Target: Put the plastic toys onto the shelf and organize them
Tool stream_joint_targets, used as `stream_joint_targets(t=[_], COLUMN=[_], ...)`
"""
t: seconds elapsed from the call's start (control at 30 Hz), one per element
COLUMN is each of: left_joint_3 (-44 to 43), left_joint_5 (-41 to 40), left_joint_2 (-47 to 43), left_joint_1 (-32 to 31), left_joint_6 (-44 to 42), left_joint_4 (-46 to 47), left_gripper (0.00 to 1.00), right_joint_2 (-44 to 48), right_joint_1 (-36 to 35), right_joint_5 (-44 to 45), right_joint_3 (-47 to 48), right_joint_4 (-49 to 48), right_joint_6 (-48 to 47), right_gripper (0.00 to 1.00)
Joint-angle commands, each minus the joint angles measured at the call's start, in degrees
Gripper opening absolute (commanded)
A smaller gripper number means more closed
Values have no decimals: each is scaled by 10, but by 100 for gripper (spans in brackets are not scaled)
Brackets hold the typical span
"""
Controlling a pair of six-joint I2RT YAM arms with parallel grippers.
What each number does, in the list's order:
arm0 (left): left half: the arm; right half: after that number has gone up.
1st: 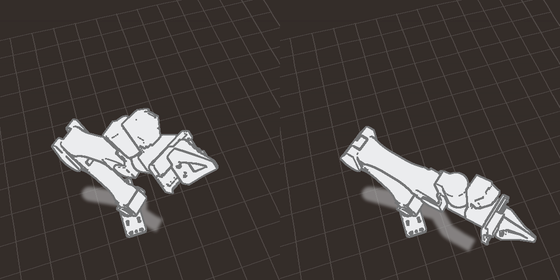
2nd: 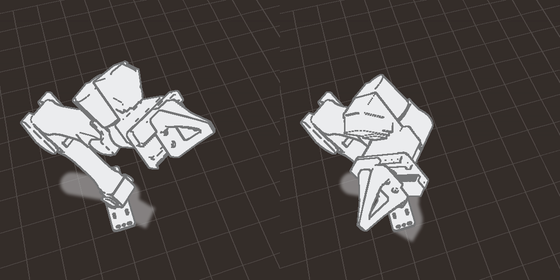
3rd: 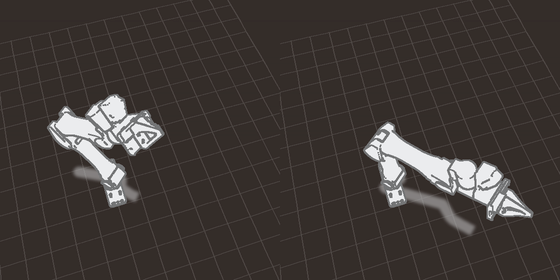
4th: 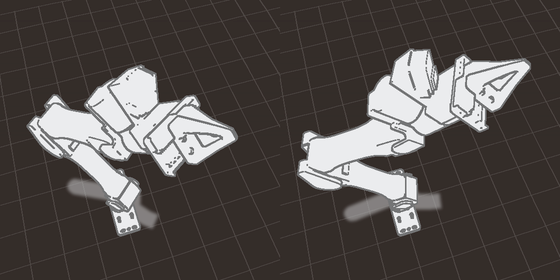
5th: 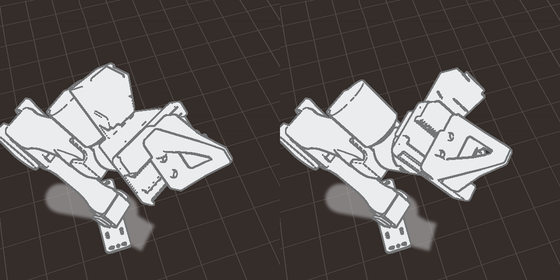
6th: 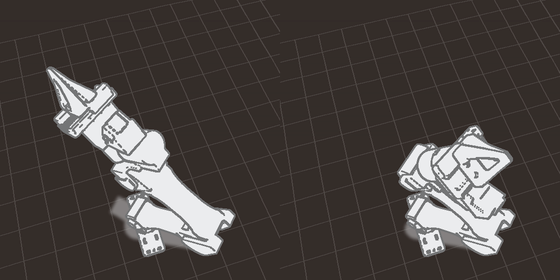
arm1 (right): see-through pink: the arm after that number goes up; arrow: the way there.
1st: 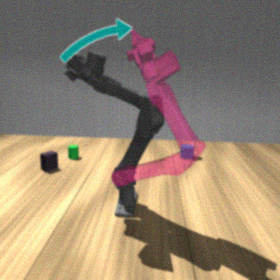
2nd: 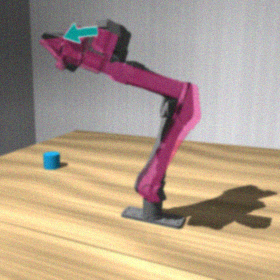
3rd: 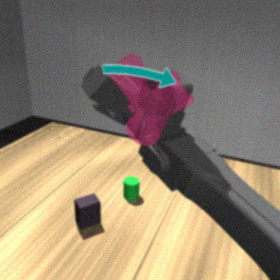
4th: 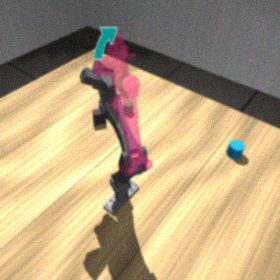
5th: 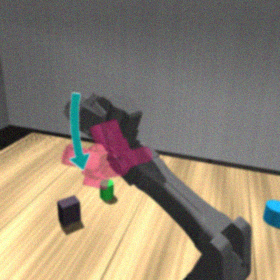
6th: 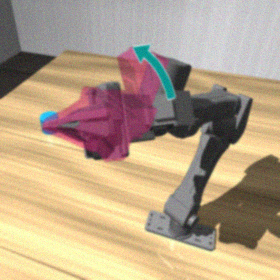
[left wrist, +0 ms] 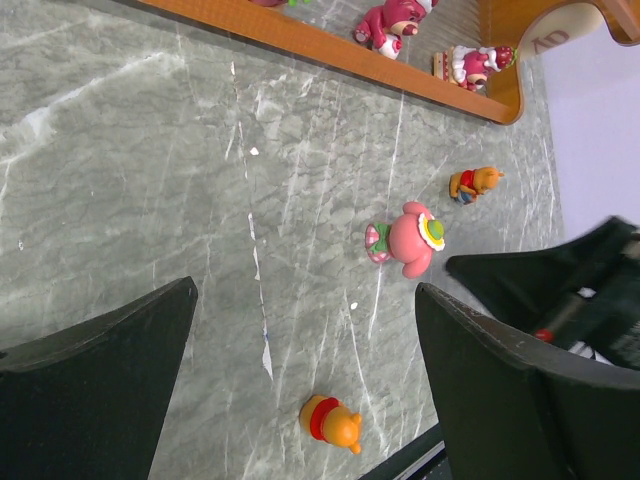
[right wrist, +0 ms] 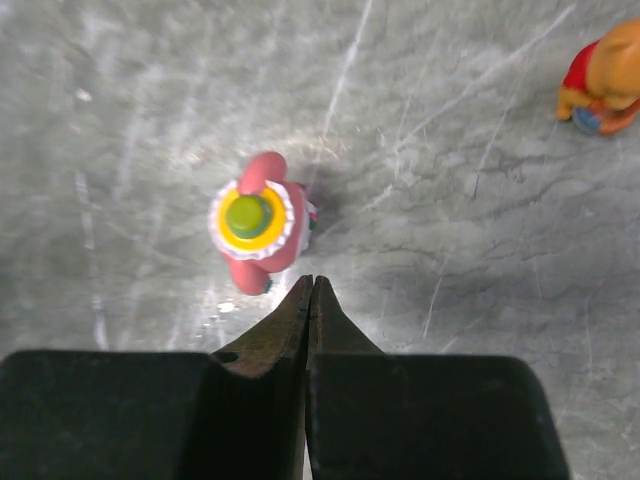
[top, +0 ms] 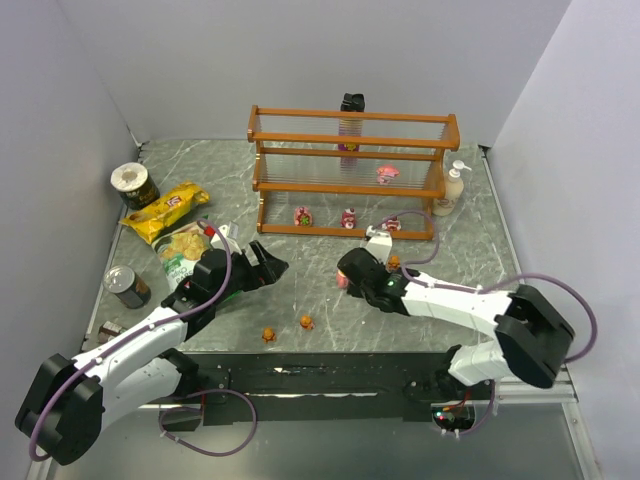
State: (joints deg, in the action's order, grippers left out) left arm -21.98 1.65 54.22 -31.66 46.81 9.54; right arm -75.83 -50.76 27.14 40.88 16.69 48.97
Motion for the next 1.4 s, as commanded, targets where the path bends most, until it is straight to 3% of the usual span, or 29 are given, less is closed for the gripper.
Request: stream_joint_targets(t=[0.0, 0.57, 0.93, 1.13, 1.23, 1.27, 1.37], left_joint_3=[0, -3, -3, -3, -3, -3, -3], left_joint_5=[-7, -7, -8, -9, -10, -11, -15], left_joint_2=[-9, -3, -4, -4, -5, -7, -9], left_joint_1=[4, 4, 4, 4, 4, 4, 4], left_joint_6=[0, 0, 0, 0, 0, 0, -1], left_joint_4=[7, 7, 5, 4, 3, 2, 1], left_gripper=[96, 96, 96, 96, 96, 96, 96], right_joint_2=[-47, -113, -49, -5, 6, 7, 5], right_joint_1=[0, 0, -6, -28, -48, -50, -57], right_joint_5=[-11, -65, -61, -21, 0, 4, 13], right_joint_3=[32, 61, 9, -43, -81, -101, -144], right_joint_4=[-13, -76, -43, -80, -144, -197, -295], right_joint_6=[4, -1, 10, -12, -66, -82, -145], right_gripper=[0, 0, 0, 24, 45, 58, 78])
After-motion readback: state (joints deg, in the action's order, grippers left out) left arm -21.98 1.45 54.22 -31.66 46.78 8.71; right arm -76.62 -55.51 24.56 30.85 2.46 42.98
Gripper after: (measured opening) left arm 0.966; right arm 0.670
